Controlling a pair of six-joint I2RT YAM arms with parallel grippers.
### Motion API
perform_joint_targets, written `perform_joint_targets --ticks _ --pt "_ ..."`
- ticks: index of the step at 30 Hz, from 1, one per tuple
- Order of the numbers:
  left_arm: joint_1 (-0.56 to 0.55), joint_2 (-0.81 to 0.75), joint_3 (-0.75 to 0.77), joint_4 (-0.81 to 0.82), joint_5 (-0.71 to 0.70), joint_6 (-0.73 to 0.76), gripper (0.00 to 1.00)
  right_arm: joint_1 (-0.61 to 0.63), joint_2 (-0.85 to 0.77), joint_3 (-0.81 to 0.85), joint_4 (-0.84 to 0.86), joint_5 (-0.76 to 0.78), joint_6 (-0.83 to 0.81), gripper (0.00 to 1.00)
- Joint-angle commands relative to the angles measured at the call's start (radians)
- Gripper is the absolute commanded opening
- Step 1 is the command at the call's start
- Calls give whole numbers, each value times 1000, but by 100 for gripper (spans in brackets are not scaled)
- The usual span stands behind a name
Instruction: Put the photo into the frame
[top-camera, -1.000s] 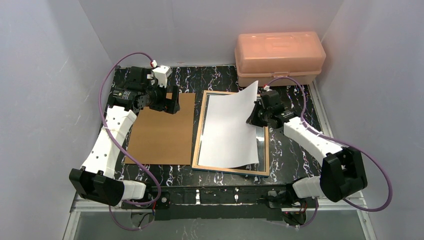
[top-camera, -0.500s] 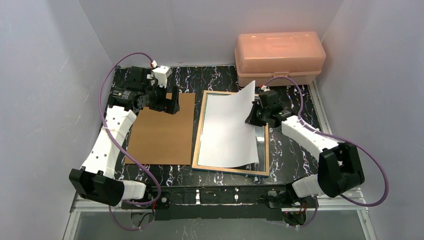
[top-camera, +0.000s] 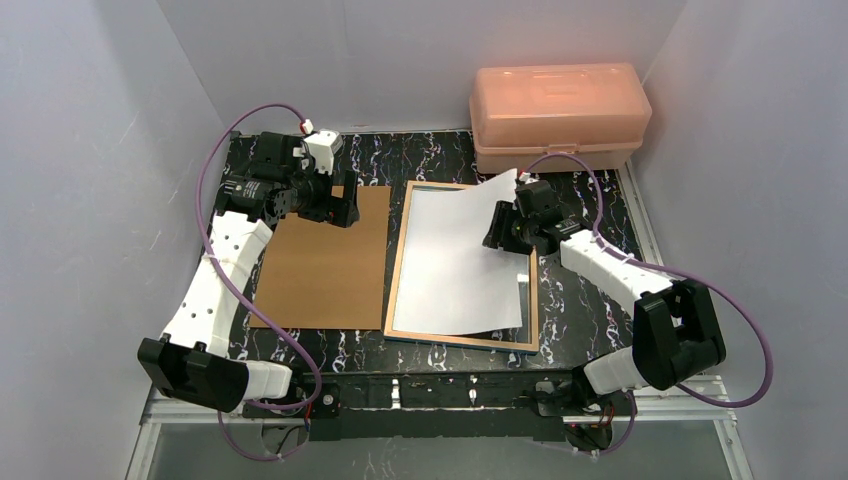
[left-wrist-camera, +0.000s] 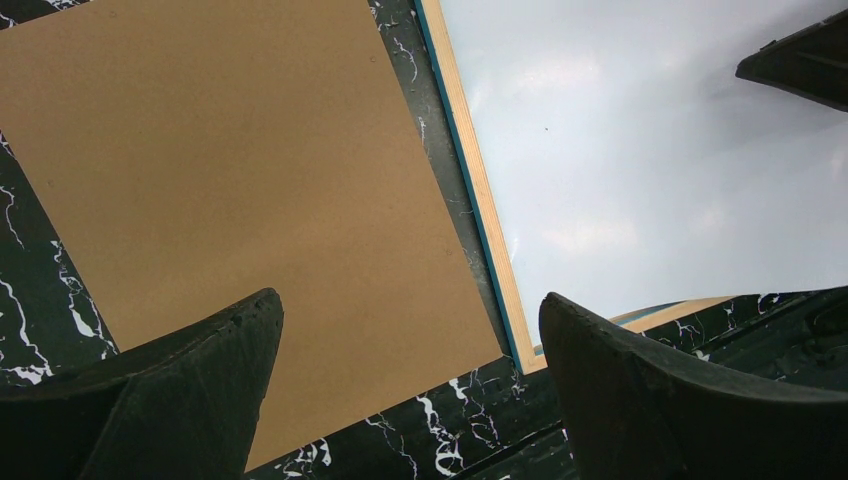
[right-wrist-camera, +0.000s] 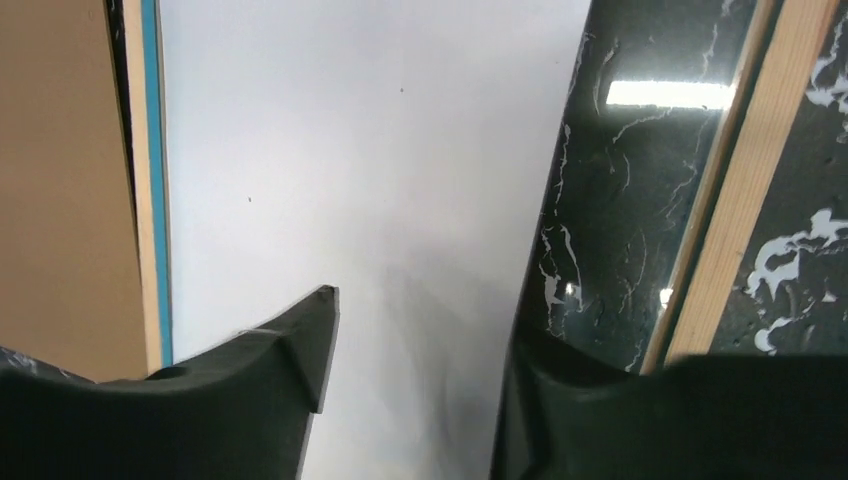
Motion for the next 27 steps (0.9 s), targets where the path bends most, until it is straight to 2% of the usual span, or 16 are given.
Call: perform_joint_targets --ticks 1,3,7,15,20,23,27 --pt "3 -20 33 -24 13 1 99 -2 -20 -8 -14 76 -36 71" --pt "3 -18 38 -30 12 2 98 -2 -24 4 -51 121 -49 85" --pt "8 -3 54 -54 13 7 98 -2 -14 49 -144 226 -90 98" --pt "83 57 86 -78 57 3 98 -13 -71 98 -216 378 -86 99" --pt "157 102 133 -91 82 38 99 8 -97 148 -217 339 -47 99" --pt "222 162 170 -105 90 79 99 92 -76 190 -168 304 5 99" --pt "356 252 215 -142 119 162 98 281 62 337 -137 323 61 99"
